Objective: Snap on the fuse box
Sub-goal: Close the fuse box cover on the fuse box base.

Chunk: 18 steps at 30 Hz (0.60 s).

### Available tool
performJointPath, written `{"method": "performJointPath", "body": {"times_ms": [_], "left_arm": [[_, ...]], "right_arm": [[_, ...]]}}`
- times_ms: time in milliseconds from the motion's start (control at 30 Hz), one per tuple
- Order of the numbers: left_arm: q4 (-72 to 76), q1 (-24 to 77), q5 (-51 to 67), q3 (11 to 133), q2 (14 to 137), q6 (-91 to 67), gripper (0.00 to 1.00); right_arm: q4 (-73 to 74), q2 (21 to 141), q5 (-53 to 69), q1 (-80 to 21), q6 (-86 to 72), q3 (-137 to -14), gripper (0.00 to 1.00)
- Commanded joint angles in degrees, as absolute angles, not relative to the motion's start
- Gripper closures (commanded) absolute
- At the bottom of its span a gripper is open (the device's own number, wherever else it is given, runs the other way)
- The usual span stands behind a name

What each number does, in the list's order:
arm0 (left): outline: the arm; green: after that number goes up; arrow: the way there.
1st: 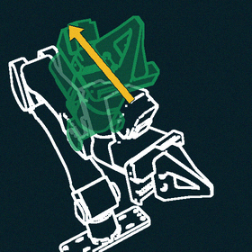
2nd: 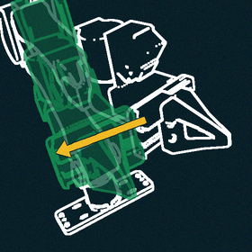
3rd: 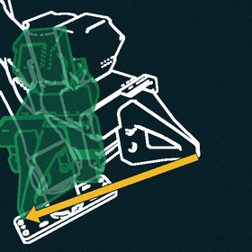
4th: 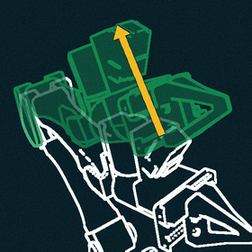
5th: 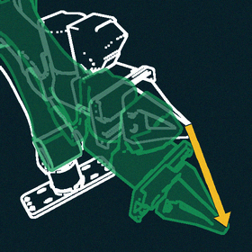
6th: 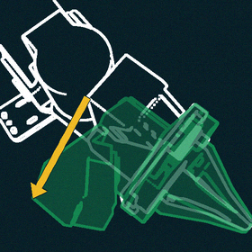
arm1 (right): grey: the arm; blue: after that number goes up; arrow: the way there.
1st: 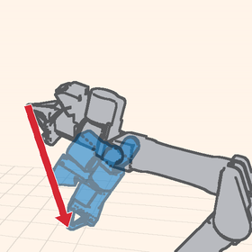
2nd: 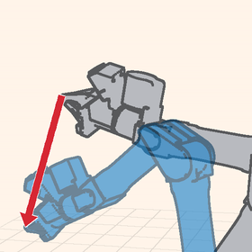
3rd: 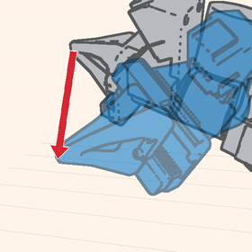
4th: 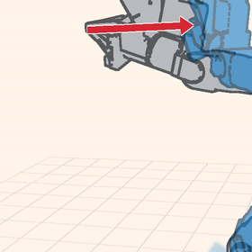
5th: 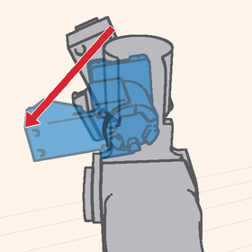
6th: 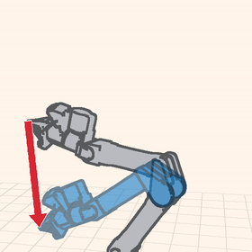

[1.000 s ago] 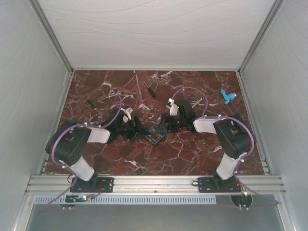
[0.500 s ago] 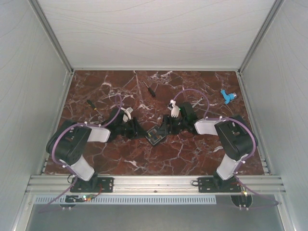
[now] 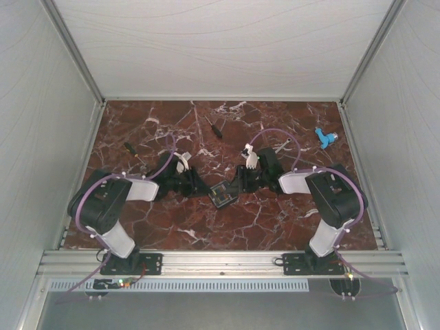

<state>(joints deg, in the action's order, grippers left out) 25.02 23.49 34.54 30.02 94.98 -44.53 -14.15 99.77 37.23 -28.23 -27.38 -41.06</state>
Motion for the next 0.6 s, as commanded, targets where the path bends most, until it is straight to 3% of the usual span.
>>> {"method": "performJointPath", "body": {"times_ms": [0,167,367,567], "left_arm": [[23.46,25.58,32.21,32.92,98.38,-42.04,0.7],[23.34,25.58,32.45,34.98,99.85,-41.6,0.67],[22.85,23.92,33.05,37.36,100.28,-41.13,0.64],[21.66,23.55,33.12,39.31,97.71,-40.26,0.55]], "right_arm": [[-10.73,103.88,36.34,-31.79,-27.27,-36.45,0.65],[-10.53,103.47,31.45,-34.46,-27.53,-35.57,0.74],[-15.38,98.98,32.31,-35.5,-31.94,-34.12,0.76],[-18.57,93.5,31.09,-35.7,-36.82,-33.38,0.64]]}}
